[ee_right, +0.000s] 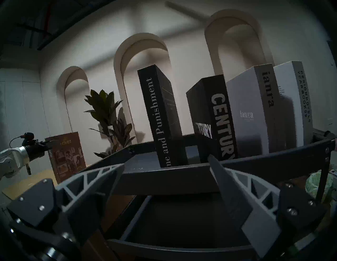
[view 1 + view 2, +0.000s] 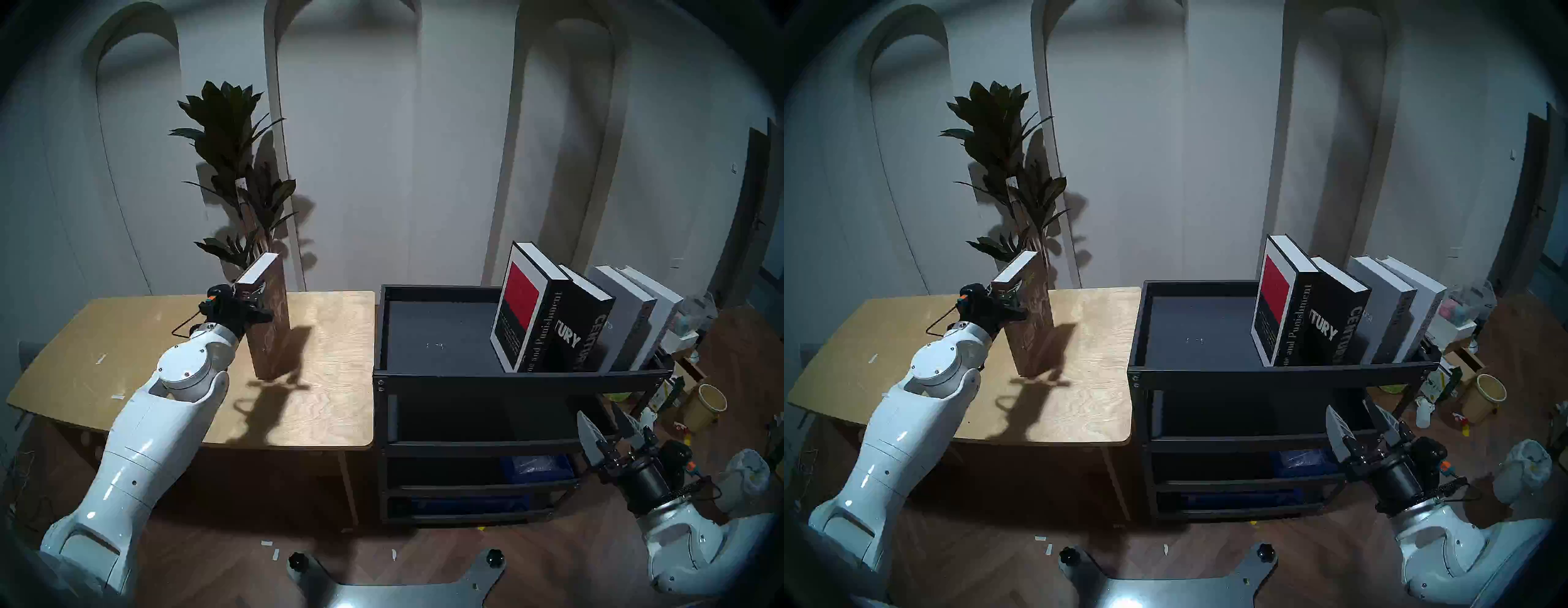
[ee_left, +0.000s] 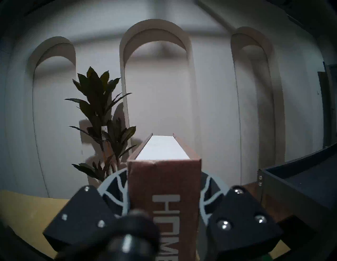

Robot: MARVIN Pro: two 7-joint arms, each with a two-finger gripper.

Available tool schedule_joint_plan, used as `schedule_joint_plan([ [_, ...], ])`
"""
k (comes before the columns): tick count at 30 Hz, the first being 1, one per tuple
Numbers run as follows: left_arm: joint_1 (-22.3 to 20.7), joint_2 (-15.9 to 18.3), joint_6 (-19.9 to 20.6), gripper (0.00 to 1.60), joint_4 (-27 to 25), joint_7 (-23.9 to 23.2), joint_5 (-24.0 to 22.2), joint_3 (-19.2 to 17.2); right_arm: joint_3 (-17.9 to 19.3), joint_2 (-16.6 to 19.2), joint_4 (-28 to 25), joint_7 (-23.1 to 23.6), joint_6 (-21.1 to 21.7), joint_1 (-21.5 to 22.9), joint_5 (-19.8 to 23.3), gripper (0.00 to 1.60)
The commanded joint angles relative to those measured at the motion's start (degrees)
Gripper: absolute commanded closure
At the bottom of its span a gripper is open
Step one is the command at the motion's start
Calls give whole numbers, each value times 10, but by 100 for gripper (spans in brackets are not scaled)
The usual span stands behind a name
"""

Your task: Move the books from the display table onto the shelf, standing them upright with spines facing out and tallest at one end

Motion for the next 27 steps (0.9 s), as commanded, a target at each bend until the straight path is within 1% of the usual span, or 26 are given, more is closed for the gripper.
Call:
schedule_joint_plan([
  [1,-43,-6,15,160,-62,10,-6,-9,6,-3,-4,4,-5,1,-2,0],
  [7,-82,-22,63,160,-93,47,2,-6,6,-5,-4,7,-5,2,-1,0],
  [8,-77,-24,68,160,-104,52,5,-10,6,-5,-4,8,-5,2,0,0],
  [11,-99,-38,99,160,-117,80,11,-2,6,-6,-4,9,-5,2,0,0],
  [12,-98,-45,109,160,-126,89,11,-4,6,-6,-4,9,-5,2,0,0],
  [14,-111,-57,131,160,-134,107,13,3,6,-7,-4,10,-5,2,0,0],
  [15,-109,-63,137,160,-143,113,14,2,6,-7,-4,10,-5,2,0,0],
  [17,-124,-79,161,160,-153,130,11,10,6,-7,-4,11,-5,3,0,0],
  [18,-123,-86,166,160,-162,136,9,11,6,-8,-3,11,-5,3,0,0],
  [21,-144,-109,196,160,-176,156,4,25,6,-8,-3,12,-5,3,0,0],
  [22,-137,-114,198,160,-186,160,4,25,6,-9,-3,13,-5,3,0,0],
  [23,-149,-121,209,160,-189,167,3,31,6,-9,-3,13,-5,3,0,0],
  [27,-168,-150,251,160,-206,202,2,45,6,-10,-3,15,-5,3,0,0],
])
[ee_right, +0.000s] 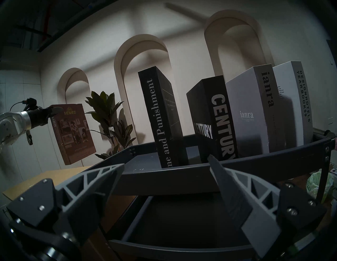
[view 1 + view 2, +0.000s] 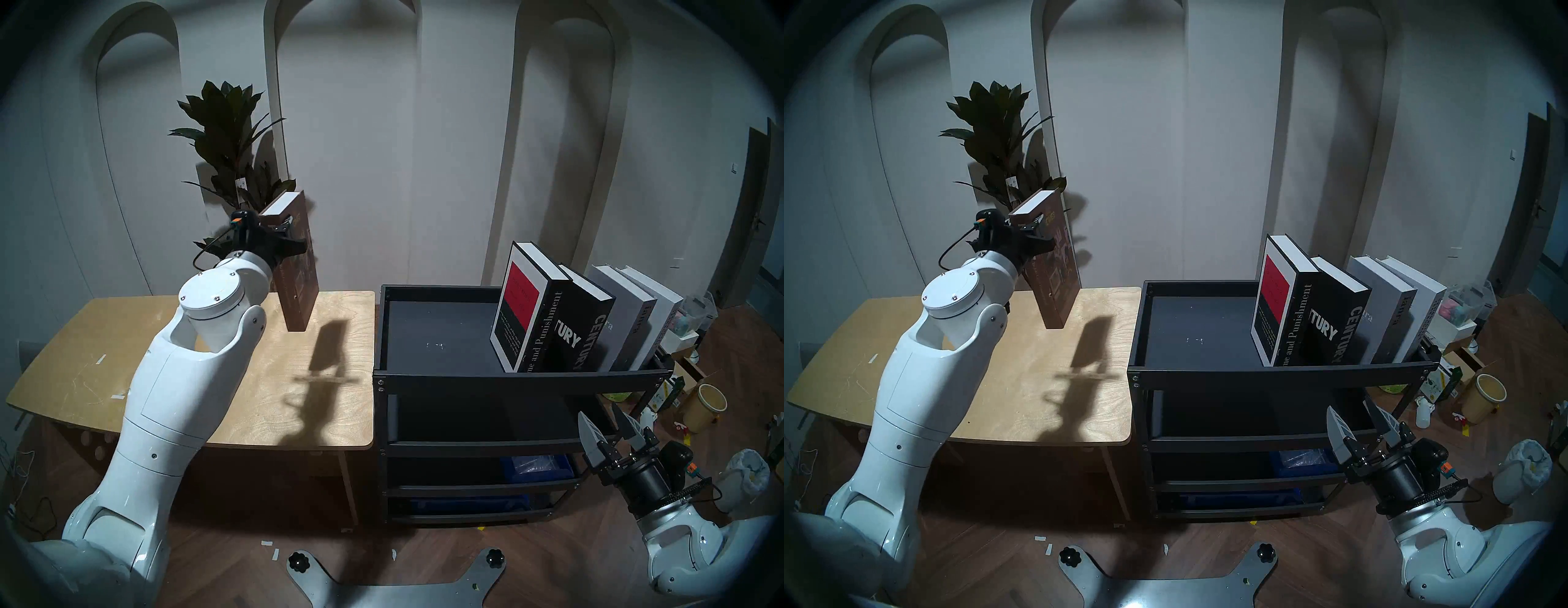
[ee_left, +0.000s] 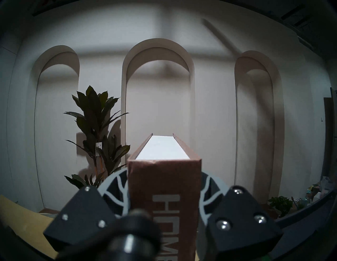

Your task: Move the books from the display table onto the shelf, standing them upright with spines facing out and tallest at one end

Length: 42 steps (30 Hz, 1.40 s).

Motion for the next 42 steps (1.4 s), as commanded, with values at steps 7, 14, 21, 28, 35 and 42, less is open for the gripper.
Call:
schedule_joint_plan([
  [7,-87,-100,111,160,-49,109,-9,34,7,-3,-3,5,-5,2,-1,0],
  [14,-109,-150,154,160,-56,160,-24,61,7,-5,-3,8,-5,3,-1,0],
  [21,-134,-183,172,160,-68,195,-29,90,8,-7,-3,10,-4,3,0,0],
  [28,-124,-203,159,160,-55,244,-1,136,11,-9,-4,14,-4,1,1,0],
  [35,-111,-227,128,160,-32,255,20,203,11,-11,-3,16,-3,1,1,0],
  [42,-115,-235,92,160,1,271,41,237,15,-12,-4,19,-2,-2,3,0],
])
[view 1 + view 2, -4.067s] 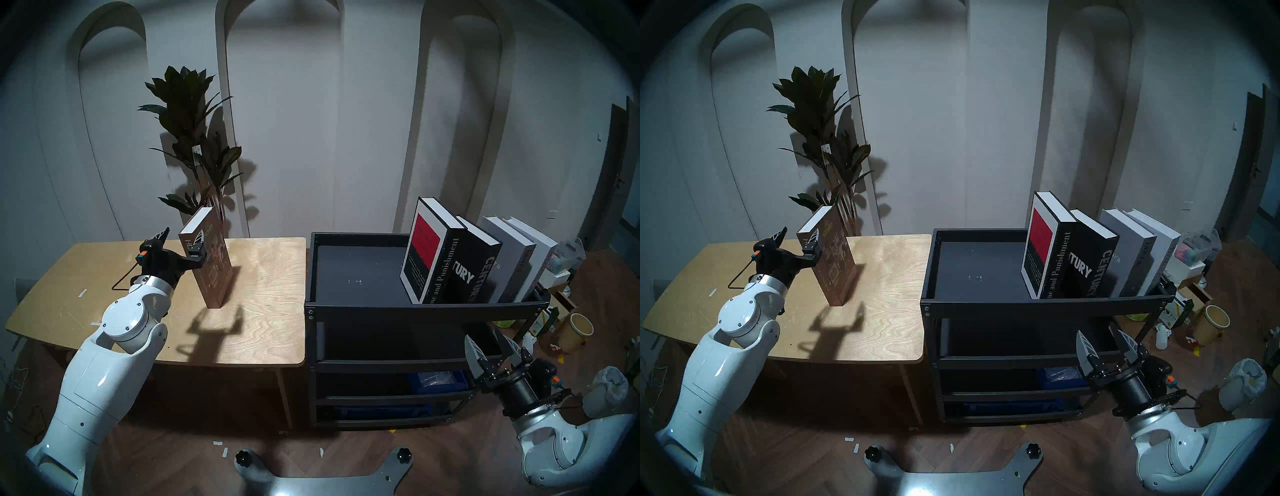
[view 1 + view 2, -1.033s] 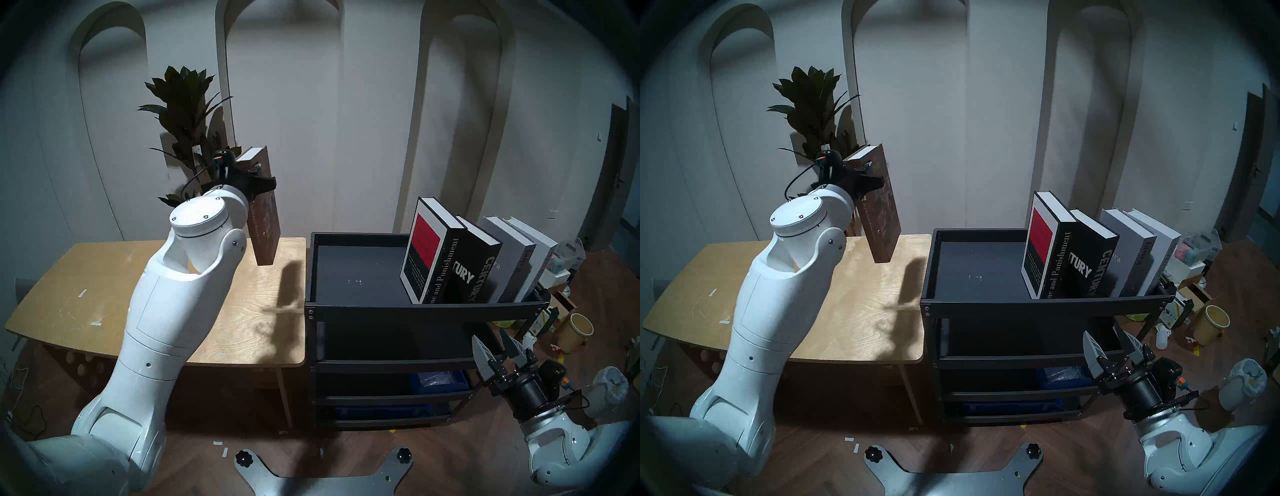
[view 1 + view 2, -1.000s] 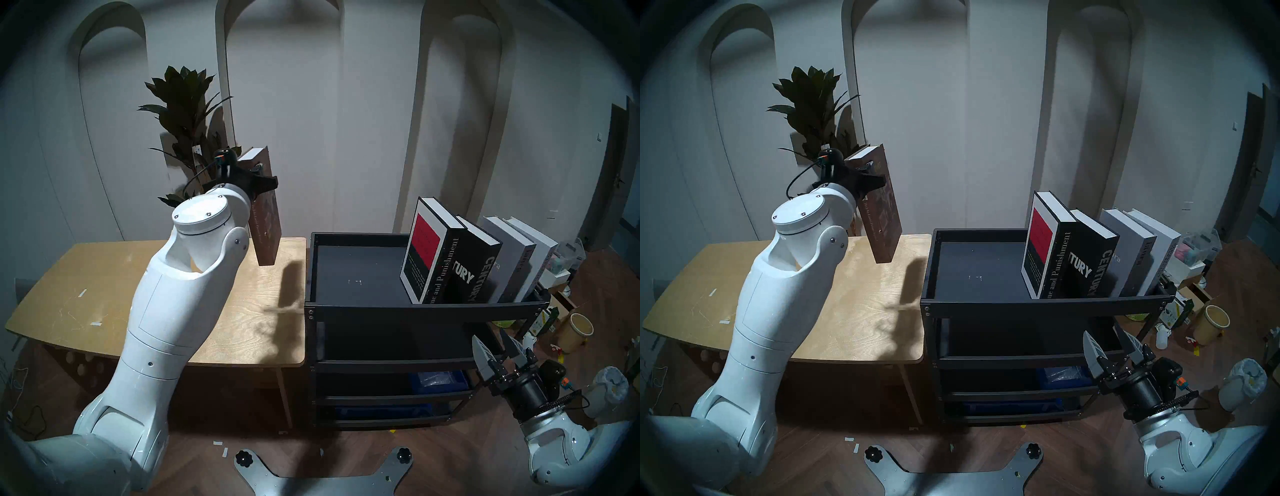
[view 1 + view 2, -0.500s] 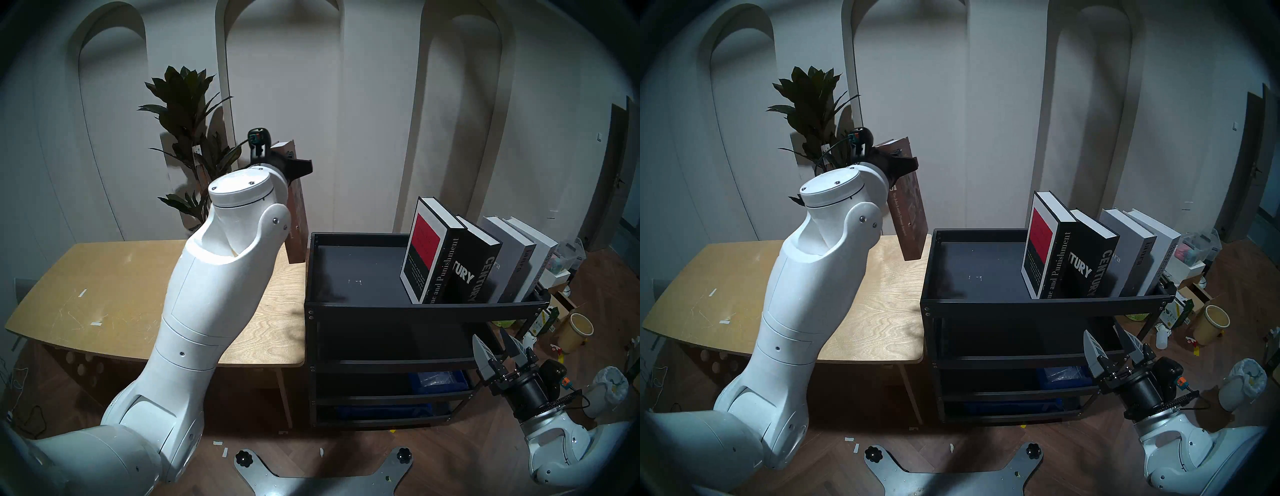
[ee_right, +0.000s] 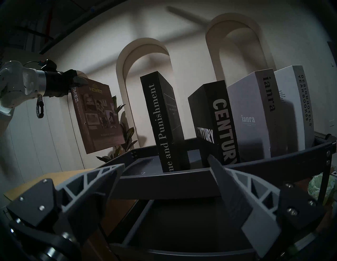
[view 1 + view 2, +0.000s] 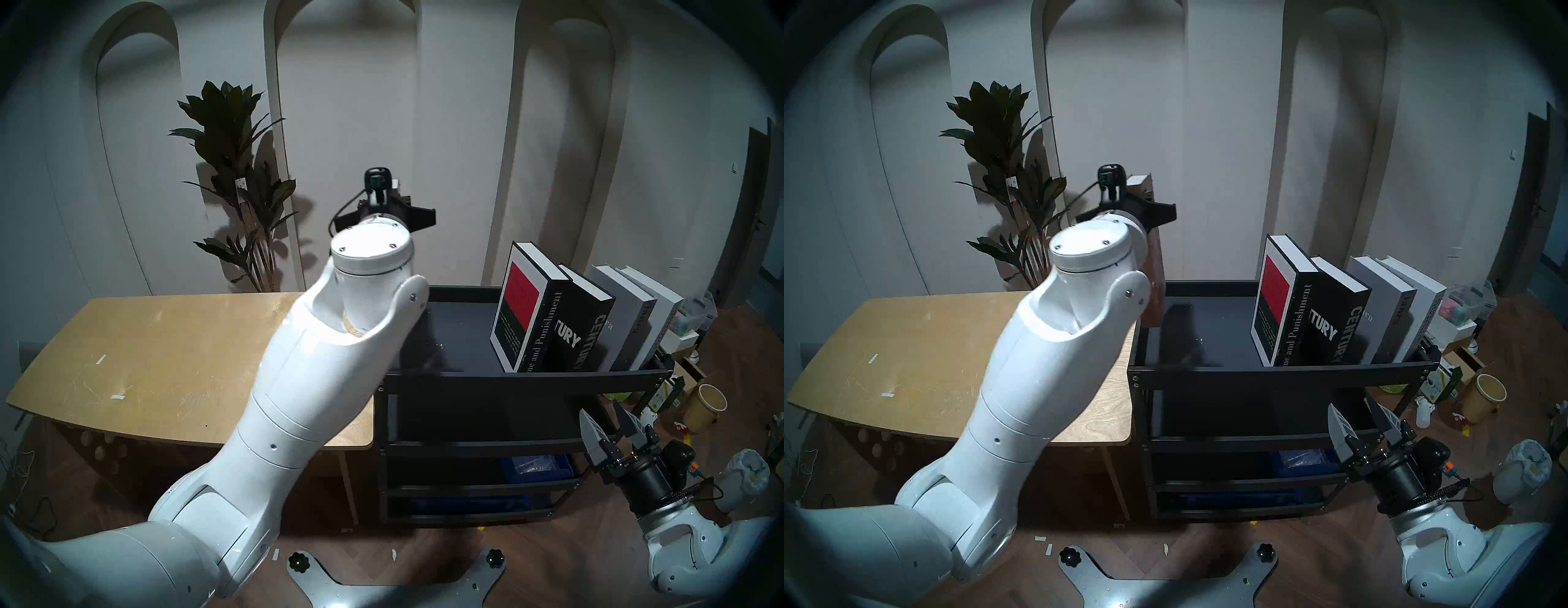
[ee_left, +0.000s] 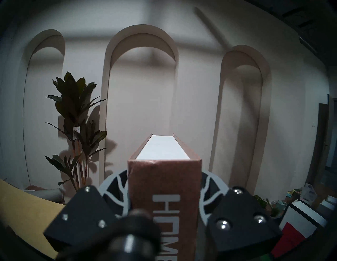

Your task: Move the books from the display table onto the shelf, standing them upright with spines facing out and tallest at one end

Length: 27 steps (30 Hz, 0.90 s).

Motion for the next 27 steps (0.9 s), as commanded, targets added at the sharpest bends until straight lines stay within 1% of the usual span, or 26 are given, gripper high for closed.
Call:
schedule_joint_plan([
  [1,-13,-23,-41,160,12,12,24,22,8,0,-4,3,-2,-4,3,0],
  [20,0,-65,-75,160,54,53,28,72,12,-3,-5,9,0,-7,6,0],
  [24,4,-69,-93,160,70,57,31,84,13,-3,-5,9,1,-7,7,0],
  [27,0,-66,-121,160,90,48,40,97,13,-3,-5,10,1,-7,7,0],
])
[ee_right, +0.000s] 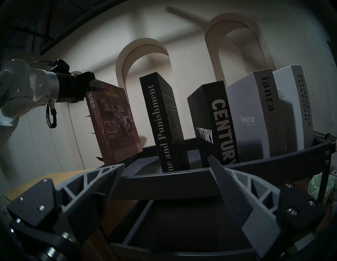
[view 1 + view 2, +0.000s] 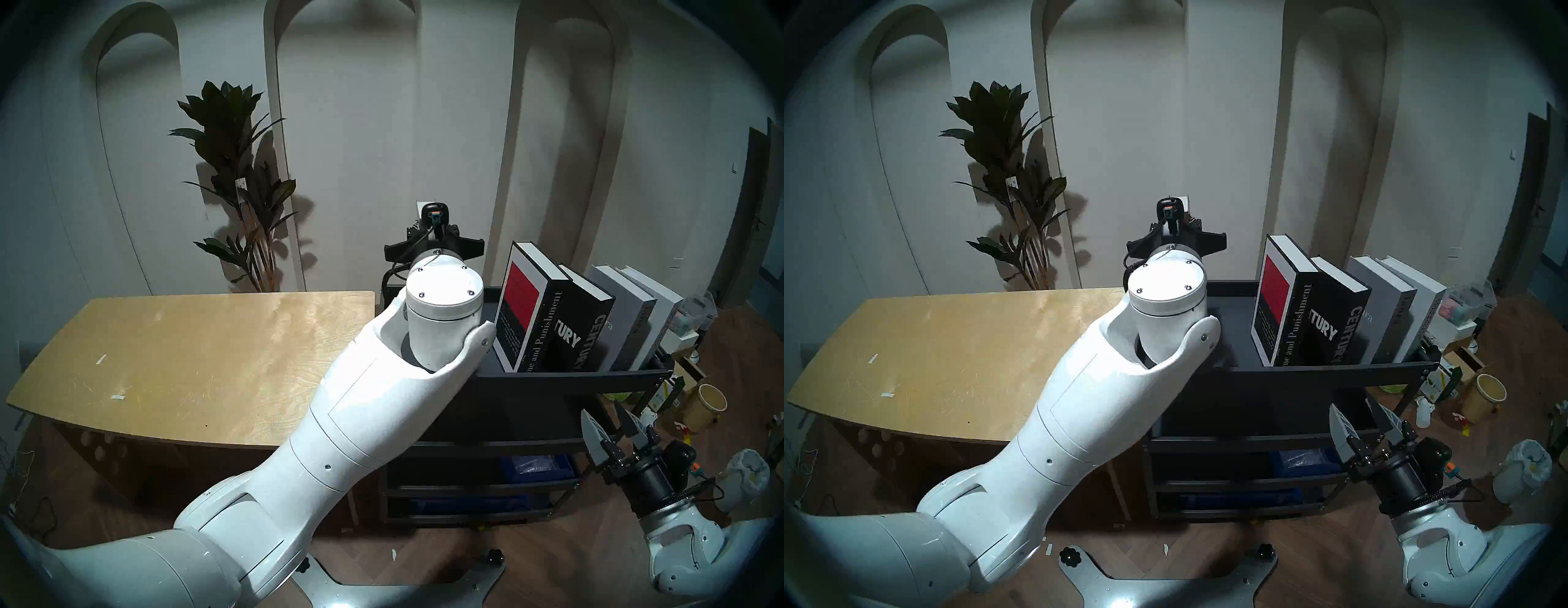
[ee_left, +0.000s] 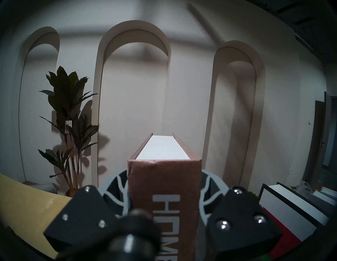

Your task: Move the books from the display table onto the shelf, standing them upright with spines facing out and tallest at one end

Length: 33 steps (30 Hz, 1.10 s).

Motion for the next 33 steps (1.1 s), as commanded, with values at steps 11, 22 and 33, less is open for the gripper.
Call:
schedule_joint_plan([
  [11,-14,-31,-89,160,81,-9,14,25,6,0,-5,2,1,0,1,0],
  [22,4,-22,-112,160,76,-12,15,45,7,-1,-5,3,2,0,1,0],
  [33,53,48,-132,160,6,-36,38,94,7,-1,-5,4,2,0,2,0],
])
